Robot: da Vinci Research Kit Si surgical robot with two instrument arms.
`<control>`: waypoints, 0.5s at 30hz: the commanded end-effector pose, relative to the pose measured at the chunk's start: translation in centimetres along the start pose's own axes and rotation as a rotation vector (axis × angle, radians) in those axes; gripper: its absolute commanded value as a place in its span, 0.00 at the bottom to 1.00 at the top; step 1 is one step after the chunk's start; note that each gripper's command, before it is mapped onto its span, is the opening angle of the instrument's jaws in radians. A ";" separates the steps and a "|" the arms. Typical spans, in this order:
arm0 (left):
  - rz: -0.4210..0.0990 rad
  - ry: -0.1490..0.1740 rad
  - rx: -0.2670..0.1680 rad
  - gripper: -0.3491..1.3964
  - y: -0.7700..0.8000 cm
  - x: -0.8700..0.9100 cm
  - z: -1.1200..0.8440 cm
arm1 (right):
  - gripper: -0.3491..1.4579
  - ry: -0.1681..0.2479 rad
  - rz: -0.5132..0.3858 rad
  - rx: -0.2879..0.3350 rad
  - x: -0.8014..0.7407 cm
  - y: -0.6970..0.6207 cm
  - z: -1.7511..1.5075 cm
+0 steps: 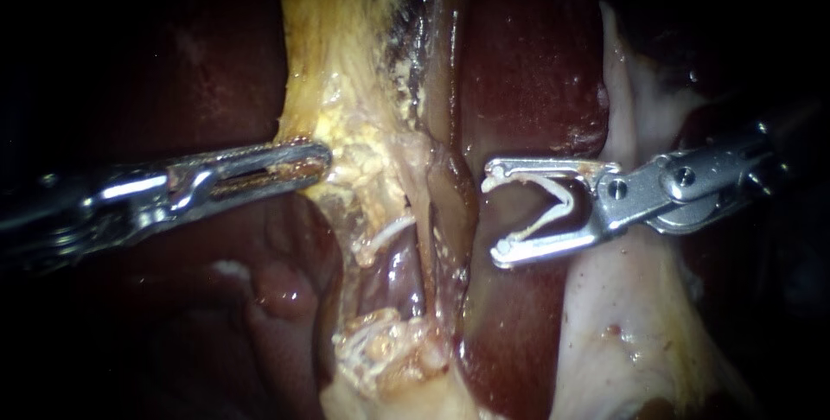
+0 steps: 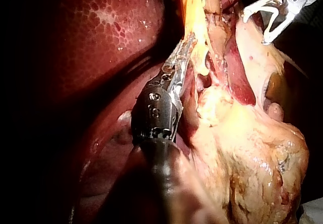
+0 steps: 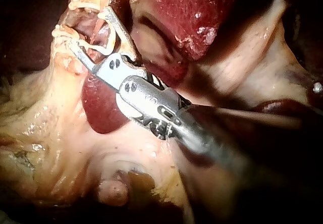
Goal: Clipping first clip right tube
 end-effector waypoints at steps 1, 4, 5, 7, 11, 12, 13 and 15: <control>0.000 0.001 0.001 0.00 0.00 -0.02 -0.03 | 0.52 -0.009 0.022 0.010 0.00 -0.01 0.01; -0.003 0.008 0.010 0.00 0.01 -0.10 -0.12 | 0.52 -0.058 0.099 0.059 -0.04 0.00 0.09; -0.004 0.007 0.006 0.00 0.02 -0.13 -0.18 | 0.52 -0.082 0.121 0.077 -0.07 0.00 0.14; -0.006 0.005 0.000 0.00 0.02 -0.19 -0.26 | 0.52 -0.133 0.157 0.112 -0.13 0.00 0.22; -0.014 -0.005 -0.007 0.00 -0.04 -0.29 -0.44 | 0.51 -0.168 0.217 0.156 -0.34 -0.01 0.41; -0.015 -0.007 -0.006 0.00 -0.07 -0.31 -0.47 | 0.51 -0.169 0.229 0.161 -0.39 -0.01 0.44; -0.017 -0.009 -0.005 0.00 -0.10 -0.32 -0.49 | 0.51 -0.170 0.235 0.167 -0.44 -0.01 0.48; -0.026 -0.014 -0.003 0.00 -0.18 -0.34 -0.54 | 0.51 -0.174 0.252 0.178 -0.56 0.00 0.56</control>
